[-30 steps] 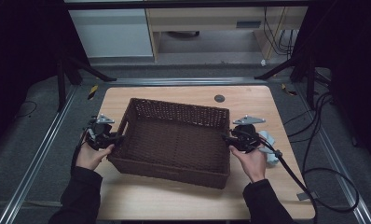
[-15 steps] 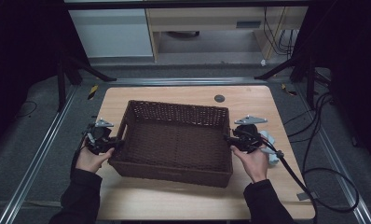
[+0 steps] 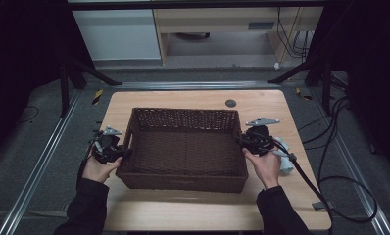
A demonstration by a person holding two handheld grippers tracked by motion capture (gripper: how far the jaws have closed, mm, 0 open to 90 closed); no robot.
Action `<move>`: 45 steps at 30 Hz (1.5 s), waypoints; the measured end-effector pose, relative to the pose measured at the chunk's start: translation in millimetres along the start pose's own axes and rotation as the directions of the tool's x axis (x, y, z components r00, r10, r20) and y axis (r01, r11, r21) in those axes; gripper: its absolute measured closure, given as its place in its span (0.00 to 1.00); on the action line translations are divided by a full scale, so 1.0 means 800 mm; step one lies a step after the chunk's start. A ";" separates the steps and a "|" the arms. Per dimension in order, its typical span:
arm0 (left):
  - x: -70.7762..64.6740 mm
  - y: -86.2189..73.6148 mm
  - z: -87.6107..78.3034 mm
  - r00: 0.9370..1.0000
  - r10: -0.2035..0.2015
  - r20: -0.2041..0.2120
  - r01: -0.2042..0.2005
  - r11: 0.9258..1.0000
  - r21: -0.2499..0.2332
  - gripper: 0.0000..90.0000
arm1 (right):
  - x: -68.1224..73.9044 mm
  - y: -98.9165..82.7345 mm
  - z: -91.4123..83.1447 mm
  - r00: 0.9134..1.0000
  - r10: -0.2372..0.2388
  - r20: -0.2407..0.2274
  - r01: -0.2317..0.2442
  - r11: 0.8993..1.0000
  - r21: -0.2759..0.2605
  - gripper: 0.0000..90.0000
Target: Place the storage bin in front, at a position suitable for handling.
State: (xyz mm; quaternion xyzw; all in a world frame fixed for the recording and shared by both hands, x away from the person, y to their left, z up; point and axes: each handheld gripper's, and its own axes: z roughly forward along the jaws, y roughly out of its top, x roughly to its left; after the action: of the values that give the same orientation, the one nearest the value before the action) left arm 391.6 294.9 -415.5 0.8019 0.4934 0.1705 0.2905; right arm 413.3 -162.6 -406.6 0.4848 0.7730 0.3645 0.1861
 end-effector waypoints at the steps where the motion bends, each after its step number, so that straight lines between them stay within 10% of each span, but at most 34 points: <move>1: 0.003 0.001 0.000 1.000 -0.007 -0.006 0.007 1.000 -0.011 0.67 | 0.000 0.000 -0.002 1.000 0.003 0.002 -0.003 1.000 -0.009 0.69; 25: -0.003 0.000 0.005 0.999 -0.052 -0.006 0.052 0.999 0.001 0.74 | -0.002 -0.001 -0.018 1.000 -0.003 -0.016 0.003 1.000 -0.027 0.69; 45: -0.006 0.004 0.006 0.999 -0.029 -0.033 0.030 0.999 0.034 0.76 | -0.073 -0.046 -0.058 0.988 0.070 0.136 -0.062 0.996 -0.059 0.49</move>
State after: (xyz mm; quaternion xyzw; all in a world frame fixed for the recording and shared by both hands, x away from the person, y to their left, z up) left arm 394.7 288.2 -417.1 0.7965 0.5129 0.1706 0.2709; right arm 387.7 -242.0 -407.1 0.5288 0.7317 0.3570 0.2399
